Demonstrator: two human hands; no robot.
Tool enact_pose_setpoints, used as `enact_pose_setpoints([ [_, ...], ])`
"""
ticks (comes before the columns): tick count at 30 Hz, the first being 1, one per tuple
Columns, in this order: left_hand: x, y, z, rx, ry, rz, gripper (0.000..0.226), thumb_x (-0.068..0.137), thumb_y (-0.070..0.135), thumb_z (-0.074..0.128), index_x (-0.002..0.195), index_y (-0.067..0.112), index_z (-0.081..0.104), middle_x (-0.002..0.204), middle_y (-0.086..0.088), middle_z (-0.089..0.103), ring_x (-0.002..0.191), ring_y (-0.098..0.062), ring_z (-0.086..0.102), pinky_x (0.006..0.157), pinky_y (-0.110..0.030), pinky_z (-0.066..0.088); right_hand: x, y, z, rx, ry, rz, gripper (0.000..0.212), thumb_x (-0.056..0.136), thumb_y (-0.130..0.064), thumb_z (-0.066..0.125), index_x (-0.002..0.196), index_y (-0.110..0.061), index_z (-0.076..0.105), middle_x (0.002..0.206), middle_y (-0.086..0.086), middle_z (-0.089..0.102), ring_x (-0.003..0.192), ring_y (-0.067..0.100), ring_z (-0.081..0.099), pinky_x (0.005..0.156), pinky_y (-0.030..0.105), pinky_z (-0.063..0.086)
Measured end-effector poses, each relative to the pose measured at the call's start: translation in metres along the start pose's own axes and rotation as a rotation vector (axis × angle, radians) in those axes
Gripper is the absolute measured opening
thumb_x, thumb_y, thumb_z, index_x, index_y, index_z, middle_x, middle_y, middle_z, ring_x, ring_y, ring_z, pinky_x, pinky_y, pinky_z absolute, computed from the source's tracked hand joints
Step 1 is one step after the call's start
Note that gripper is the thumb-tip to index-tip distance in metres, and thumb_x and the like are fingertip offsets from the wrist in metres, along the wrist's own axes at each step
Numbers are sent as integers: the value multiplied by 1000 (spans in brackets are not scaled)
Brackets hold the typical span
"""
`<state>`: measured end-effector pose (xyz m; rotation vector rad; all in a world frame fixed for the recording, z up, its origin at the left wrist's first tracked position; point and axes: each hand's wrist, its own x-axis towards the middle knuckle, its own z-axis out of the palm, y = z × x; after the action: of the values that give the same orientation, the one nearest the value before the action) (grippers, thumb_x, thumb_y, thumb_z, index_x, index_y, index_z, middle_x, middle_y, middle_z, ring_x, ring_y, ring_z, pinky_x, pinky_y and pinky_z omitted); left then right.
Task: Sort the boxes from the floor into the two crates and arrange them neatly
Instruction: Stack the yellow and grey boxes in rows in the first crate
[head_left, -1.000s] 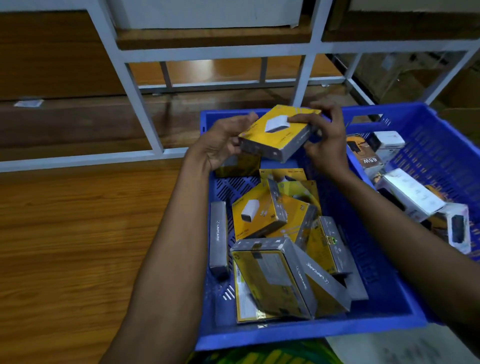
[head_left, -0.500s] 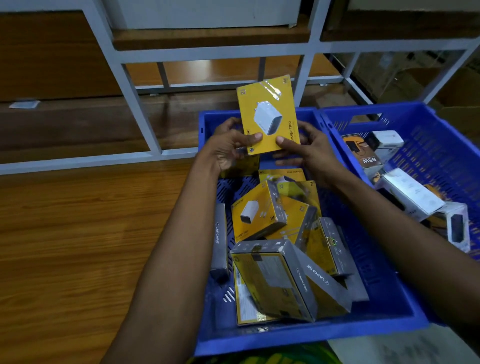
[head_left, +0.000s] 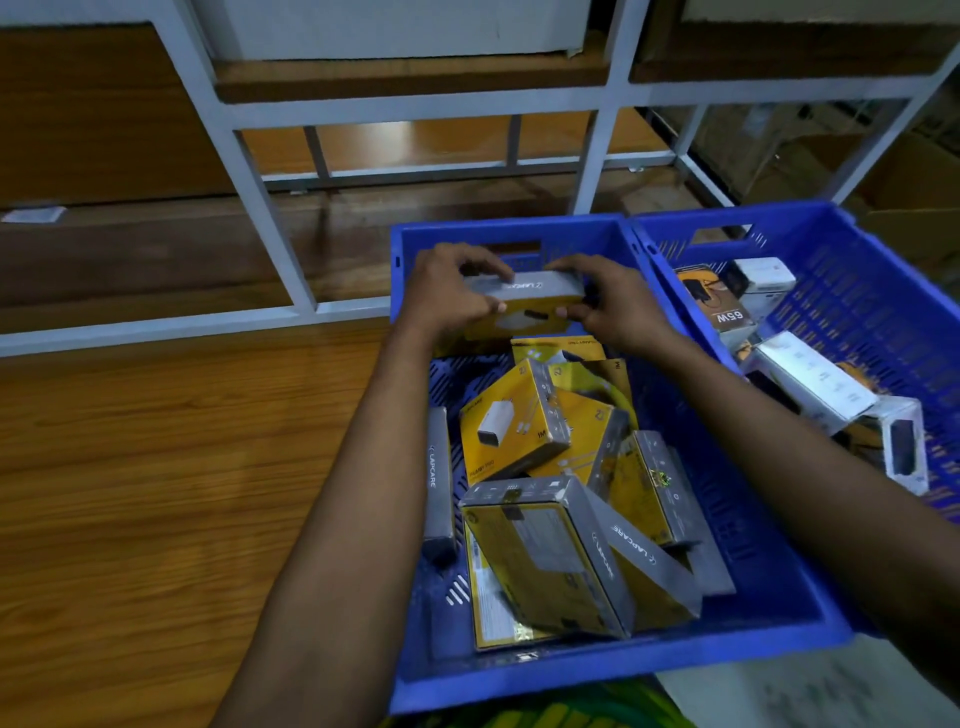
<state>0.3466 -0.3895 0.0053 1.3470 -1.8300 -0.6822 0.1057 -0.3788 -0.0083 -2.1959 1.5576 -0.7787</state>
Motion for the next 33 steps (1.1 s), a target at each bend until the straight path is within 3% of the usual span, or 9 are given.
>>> enact_pose_setpoints([
  [4, 0, 2, -4, 214, -10, -40, 35, 59, 14, 87, 91, 29, 82, 97, 4, 74, 88, -12, 64, 79, -29, 56, 10, -8, 13, -53, -34, 29, 51, 82, -15, 82, 128, -19, 62, 125, 8, 64, 110, 26, 61, 87, 39, 52],
  [9, -6, 6, -1, 485, -20, -113, 24, 67, 15, 73, 87, 26, 79, 97, 1, 74, 95, -23, 69, 79, -37, 58, 26, -15, 41, -158, -121, 40, 55, 77, -18, 85, 126, -15, 60, 122, 8, 43, 112, 29, 51, 90, 36, 45],
  [12, -8, 7, 1, 610, -36, -147, 22, 75, 14, 74, 95, 24, 73, 107, -5, 70, 104, -29, 65, 81, -37, 52, 37, -18, 47, -156, -143, 34, 55, 75, -17, 85, 124, -14, 60, 125, 11, 42, 109, 31, 52, 84, 34, 45],
  [17, -4, 13, 18, 832, -119, -178, 58, 78, 21, 79, 130, 18, 54, 130, -13, 57, 128, -34, 49, 106, -51, 40, 45, -8, 49, -96, -137, 8, 59, 72, -16, 89, 125, -11, 63, 121, 8, 47, 110, 25, 52, 89, 33, 47],
  [21, 1, 5, 29, 801, -60, -188, 65, 76, 22, 82, 132, 17, 50, 127, -12, 62, 126, -34, 53, 109, -53, 36, 49, -3, 48, -32, -140, 94, 76, 69, -13, 92, 132, -10, 49, 132, 15, 43, 111, 24, 54, 92, 34, 50],
  [24, 4, 1, 33, 761, -19, -188, 60, 75, 18, 83, 128, 18, 53, 118, -11, 67, 119, -34, 58, 107, -53, 39, 50, 15, 48, -253, -419, 267, 93, 77, -22, 88, 148, -10, 29, 150, 20, 31, 131, 38, 47, 105, 44, 46],
  [26, 5, 1, 34, 744, 10, -187, 53, 75, 16, 83, 120, 20, 56, 112, -9, 69, 115, -33, 60, 106, -52, 39, 48, 22, 54, -480, -680, 344, 84, 92, -37, 74, 154, -8, 26, 155, 21, 35, 127, 40, 53, 102, 46, 48],
  [29, 4, 1, 35, 732, 62, -174, 43, 75, 15, 83, 110, 24, 59, 105, -7, 70, 109, -32, 63, 105, -49, 38, 47, 23, 63, -531, -808, 319, 42, 100, -37, 57, 133, -12, 52, 125, 17, 63, 86, 31, 62, 80, 44, 53],
  [33, 4, 3, 31, 730, 92, -179, 45, 70, 25, 89, 105, 25, 61, 105, -6, 71, 108, -31, 63, 105, -46, 37, 47, 20, 59, -627, -918, 273, 52, 102, -42, 52, 134, -2, 59, 123, 15, 66, 102, 36, 65, 85, 43, 50],
])
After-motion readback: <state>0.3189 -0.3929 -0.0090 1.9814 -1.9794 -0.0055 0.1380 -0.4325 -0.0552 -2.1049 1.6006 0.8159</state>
